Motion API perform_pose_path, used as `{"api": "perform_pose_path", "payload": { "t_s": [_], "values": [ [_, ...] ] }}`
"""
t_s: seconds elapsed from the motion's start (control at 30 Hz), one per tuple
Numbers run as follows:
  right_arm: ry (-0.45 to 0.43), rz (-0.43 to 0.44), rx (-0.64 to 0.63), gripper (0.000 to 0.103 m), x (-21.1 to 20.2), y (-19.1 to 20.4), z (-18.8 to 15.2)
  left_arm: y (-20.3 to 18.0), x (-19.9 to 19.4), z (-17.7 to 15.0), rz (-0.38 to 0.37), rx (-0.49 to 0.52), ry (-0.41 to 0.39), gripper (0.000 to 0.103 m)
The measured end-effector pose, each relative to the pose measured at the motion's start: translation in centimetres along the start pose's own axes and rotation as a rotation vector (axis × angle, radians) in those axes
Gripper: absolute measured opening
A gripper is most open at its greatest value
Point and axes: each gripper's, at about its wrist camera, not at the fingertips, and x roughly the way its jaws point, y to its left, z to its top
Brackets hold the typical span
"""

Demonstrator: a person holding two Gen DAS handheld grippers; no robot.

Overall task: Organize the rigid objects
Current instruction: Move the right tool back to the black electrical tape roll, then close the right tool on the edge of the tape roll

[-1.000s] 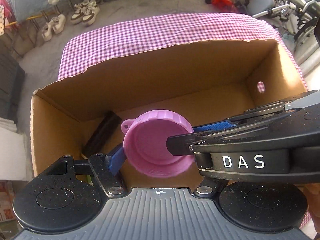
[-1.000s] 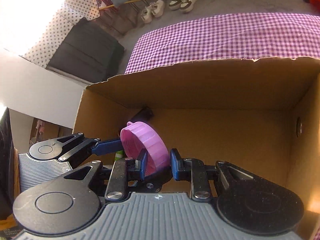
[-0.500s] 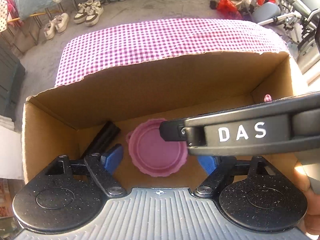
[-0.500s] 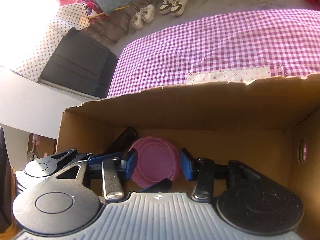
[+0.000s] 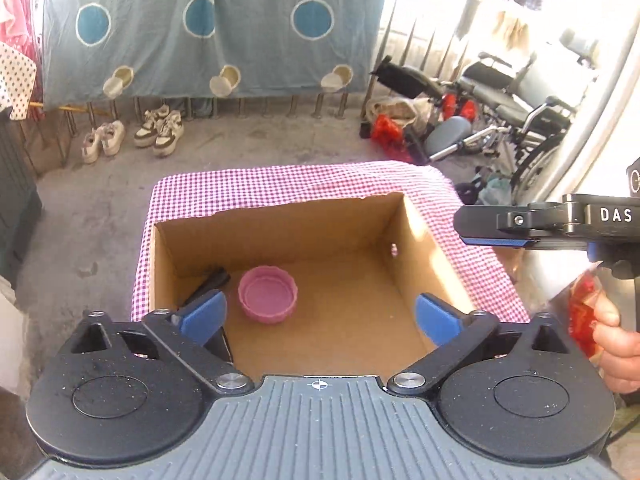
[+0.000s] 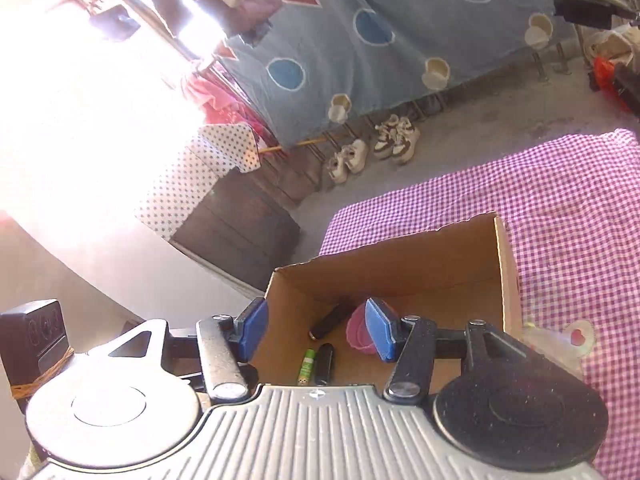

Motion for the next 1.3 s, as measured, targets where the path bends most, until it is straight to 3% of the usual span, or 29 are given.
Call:
{"api": "perform_pose_path", "payload": {
  "t_s": [0.17, 0.33, 0.47, 0.57, 0.7, 0.77, 1.03, 1.13, 1.2, 1.3],
  "values": [
    [-0.032, 0.037, -0.058, 0.062, -4.2, 1.3, -7.3, -0.2, -2.4, -5.6, -0.071, -0.039, -0.013, 0.103],
    [0.019, 0.007, -0.026, 0.063, -2.9, 0.8, -14.8, 0.9, -1.6, -12.1, -0.142, -0.158, 0.001, 0.103],
    [0.081, -0.057, 0.01, 0.062, 0.0, 0.4, -18.7, 2.4, 0.1, -15.4, -0.118, -0.266, 0.047, 0.103],
    [0.135, -0.055, 0.021, 0.059, 1.7, 0.4, -20.7, 3.3, 0.9, -17.2, -0.065, -0.307, 0.039, 0.103],
    [0.183, -0.072, 0.014, 0.043, 3.9, 0.9, -21.8, 2.5, 2.0, -18.7, 0.084, -0.211, 0.046, 0.103],
    [0.211, -0.072, 0.041, 0.042, 5.2, 0.6, -21.9, 2.6, 2.9, -18.8, 0.129, -0.173, 0.081, 0.102],
    [0.283, -0.063, 0.054, 0.04, 8.4, 1.2, -22.0, 1.8, 4.3, -21.1, 0.135, -0.043, 0.104, 0.099],
    [0.305, -0.083, 0.011, 0.04, 10.0, 2.0, -22.0, 1.4, 4.9, -21.2, 0.146, -0.011, 0.116, 0.089],
    [0.318, -0.097, -0.011, 0.038, 10.7, 2.3, -22.0, 1.5, 5.4, -21.2, 0.141, -0.02, 0.134, 0.076],
    [0.339, -0.1, -0.023, 0.033, 11.3, 2.3, -22.2, 1.5, 5.5, -21.2, 0.129, -0.021, 0.132, 0.07]
  ]
}}
